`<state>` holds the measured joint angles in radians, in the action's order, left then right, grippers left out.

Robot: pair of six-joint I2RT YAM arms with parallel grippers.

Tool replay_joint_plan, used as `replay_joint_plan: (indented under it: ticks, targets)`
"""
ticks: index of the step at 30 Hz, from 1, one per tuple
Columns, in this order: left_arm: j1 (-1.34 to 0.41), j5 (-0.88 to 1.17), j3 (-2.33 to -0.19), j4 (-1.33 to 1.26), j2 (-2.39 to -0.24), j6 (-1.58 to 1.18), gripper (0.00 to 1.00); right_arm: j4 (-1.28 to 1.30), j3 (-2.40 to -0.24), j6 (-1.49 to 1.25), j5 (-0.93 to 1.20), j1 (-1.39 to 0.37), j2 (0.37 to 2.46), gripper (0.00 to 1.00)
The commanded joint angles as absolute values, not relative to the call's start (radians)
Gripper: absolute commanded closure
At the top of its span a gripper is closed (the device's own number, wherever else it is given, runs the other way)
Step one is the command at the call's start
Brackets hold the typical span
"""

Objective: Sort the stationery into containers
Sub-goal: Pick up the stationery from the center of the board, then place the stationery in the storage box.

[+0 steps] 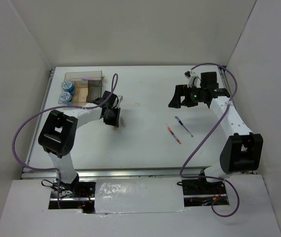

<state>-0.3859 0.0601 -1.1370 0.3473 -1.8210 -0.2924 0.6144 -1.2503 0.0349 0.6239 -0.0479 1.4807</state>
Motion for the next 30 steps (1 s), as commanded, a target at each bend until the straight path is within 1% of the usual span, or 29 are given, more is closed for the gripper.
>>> replay_joint_plan:
  ticks: [1, 2, 4, 6, 10, 13, 17, 18, 21, 24, 27, 28, 30]
  targets:
    - [-0.356, 0.072, -1.166, 0.374, -1.829, -0.275, 0.76, 0.612, -1.272, 0.044, 0.626, -0.044, 1.480, 0.00]
    - [-0.342, 0.086, -1.172, 0.379, -1.816, -0.270, 0.82, 0.611, -1.272, 0.044, 0.627, -0.044, 1.479, 0.00]
    - [-0.293, 0.112, -1.204, 0.387, -1.761, -0.259, 0.87, 0.612, -1.270, 0.046, 0.627, -0.044, 1.477, 0.00]
    - [-0.252, 0.127, -1.239, 0.402, -1.697, -0.233, 0.89, 0.609, -1.269, 0.046, 0.629, -0.044, 1.479, 0.00]
    - [-0.109, 0.166, -1.368, 0.399, -1.623, -0.190, 0.94, 0.609, -1.270, 0.045, 0.638, -0.046, 1.486, 0.00]
    - [-0.042, 0.143, -1.455, 0.362, -1.626, -0.120, 0.95, 0.612, -1.281, 0.044, 0.643, -0.049, 1.500, 0.00]
    - [-0.003, 0.086, -1.581, 0.371, -1.754, -0.078, 0.95, 0.618, -1.287, 0.048, 0.635, -0.057, 1.502, 0.00]
    - [0.035, 0.090, -1.624, 0.373, -1.781, -0.072, 0.96, 0.615, -1.284, 0.048, 0.635, -0.057, 1.499, 0.00]
    - [0.066, 0.107, -1.681, 0.365, -1.876, -0.080, 0.97, 0.609, -1.275, 0.049, 0.627, -0.054, 1.490, 0.00]
    - [0.115, 0.158, -1.704, 0.313, -1.940, -0.123, 0.97, 0.611, -1.269, 0.051, 0.624, -0.054, 1.483, 0.00]
    - [0.130, 0.152, -1.743, 0.295, -1.999, -0.153, 0.94, 0.612, -1.270, 0.052, 0.624, -0.054, 1.483, 0.00]
    - [0.133, 0.146, -1.753, 0.295, -2.008, -0.155, 0.89, 0.612, -1.272, 0.052, 0.623, -0.052, 1.485, 0.00]
    - [0.130, 0.141, -1.775, 0.295, -2.037, -0.152, 0.84, 0.612, -1.273, 0.052, 0.627, -0.052, 1.491, 0.00]
